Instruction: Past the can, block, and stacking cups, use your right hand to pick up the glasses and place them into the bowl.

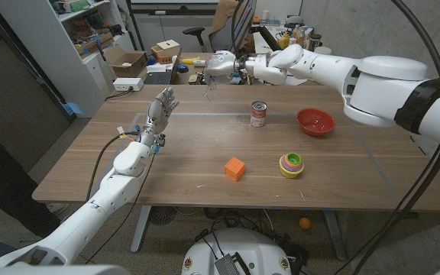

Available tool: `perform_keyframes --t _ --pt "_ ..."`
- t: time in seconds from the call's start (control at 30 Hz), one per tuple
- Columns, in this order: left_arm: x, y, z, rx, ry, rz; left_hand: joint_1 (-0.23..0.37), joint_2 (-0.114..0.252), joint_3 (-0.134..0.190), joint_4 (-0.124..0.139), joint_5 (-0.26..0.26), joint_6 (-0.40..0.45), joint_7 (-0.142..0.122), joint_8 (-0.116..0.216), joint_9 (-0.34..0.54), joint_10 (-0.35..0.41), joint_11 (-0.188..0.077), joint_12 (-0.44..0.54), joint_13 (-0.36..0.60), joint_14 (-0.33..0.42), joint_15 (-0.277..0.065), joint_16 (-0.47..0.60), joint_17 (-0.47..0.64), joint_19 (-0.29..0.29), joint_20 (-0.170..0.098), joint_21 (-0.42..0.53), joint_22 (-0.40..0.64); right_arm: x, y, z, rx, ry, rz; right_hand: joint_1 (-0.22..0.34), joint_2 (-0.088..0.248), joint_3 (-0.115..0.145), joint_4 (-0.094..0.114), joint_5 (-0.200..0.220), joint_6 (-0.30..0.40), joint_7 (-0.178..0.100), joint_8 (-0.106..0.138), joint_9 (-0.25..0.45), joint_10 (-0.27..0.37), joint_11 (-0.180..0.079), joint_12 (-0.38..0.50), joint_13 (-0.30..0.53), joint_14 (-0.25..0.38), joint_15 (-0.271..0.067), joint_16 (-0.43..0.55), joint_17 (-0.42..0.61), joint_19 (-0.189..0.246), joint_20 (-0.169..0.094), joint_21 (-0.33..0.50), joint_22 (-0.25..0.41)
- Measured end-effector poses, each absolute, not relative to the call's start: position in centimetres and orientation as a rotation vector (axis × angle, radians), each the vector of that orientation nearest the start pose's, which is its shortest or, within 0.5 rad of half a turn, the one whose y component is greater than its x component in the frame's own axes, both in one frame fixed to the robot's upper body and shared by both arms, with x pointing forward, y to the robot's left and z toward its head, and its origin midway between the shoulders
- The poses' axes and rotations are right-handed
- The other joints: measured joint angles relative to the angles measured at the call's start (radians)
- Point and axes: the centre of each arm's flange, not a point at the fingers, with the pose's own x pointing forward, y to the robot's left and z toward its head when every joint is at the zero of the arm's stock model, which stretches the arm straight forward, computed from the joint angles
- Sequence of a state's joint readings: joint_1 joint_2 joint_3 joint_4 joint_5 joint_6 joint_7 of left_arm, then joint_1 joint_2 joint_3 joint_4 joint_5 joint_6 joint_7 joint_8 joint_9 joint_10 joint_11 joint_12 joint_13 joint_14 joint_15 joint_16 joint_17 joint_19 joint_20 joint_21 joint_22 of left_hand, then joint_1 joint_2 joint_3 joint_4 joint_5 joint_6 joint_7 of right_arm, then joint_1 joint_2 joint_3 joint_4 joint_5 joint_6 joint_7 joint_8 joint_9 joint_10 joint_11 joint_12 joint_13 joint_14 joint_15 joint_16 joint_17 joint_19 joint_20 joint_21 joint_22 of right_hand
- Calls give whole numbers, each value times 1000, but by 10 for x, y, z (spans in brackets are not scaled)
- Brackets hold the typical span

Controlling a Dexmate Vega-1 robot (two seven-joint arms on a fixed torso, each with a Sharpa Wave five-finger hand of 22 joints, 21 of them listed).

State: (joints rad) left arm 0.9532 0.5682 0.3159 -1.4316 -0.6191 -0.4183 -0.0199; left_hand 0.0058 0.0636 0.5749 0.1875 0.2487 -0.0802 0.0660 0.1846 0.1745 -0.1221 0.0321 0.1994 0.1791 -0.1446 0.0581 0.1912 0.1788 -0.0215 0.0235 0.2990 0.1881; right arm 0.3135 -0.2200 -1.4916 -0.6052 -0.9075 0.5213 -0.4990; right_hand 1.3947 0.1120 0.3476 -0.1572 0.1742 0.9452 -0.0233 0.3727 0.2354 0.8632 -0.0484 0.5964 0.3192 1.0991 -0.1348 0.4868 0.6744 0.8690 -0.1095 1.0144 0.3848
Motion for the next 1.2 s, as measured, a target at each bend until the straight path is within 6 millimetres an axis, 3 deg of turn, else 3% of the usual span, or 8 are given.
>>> perform_keyframes --t 0.6,1.2 --pt "608 304 -18 5 -747 -215 0 0 0 0 0 0 0 0 0 0 0 0 0 0 0 0 0 0 0 0 0 660 -48 225 -2167 -1257 74 14 -2 0 0 -2 0 0 0 0 0 1 0 0 2 -1 -8 12 -2 -1 25 -14" --pt "606 301 -14 16 -756 -228 0 0 0 0 0 0 0 0 0 0 0 0 0 0 0 0 0 0 0 -7 0 651 -88 243 -2101 -1134 -36 15 -3 -1 -1 0 11 0 0 0 2 -1 0 0 2 -1 -23 23 -10 -1 49 -36"
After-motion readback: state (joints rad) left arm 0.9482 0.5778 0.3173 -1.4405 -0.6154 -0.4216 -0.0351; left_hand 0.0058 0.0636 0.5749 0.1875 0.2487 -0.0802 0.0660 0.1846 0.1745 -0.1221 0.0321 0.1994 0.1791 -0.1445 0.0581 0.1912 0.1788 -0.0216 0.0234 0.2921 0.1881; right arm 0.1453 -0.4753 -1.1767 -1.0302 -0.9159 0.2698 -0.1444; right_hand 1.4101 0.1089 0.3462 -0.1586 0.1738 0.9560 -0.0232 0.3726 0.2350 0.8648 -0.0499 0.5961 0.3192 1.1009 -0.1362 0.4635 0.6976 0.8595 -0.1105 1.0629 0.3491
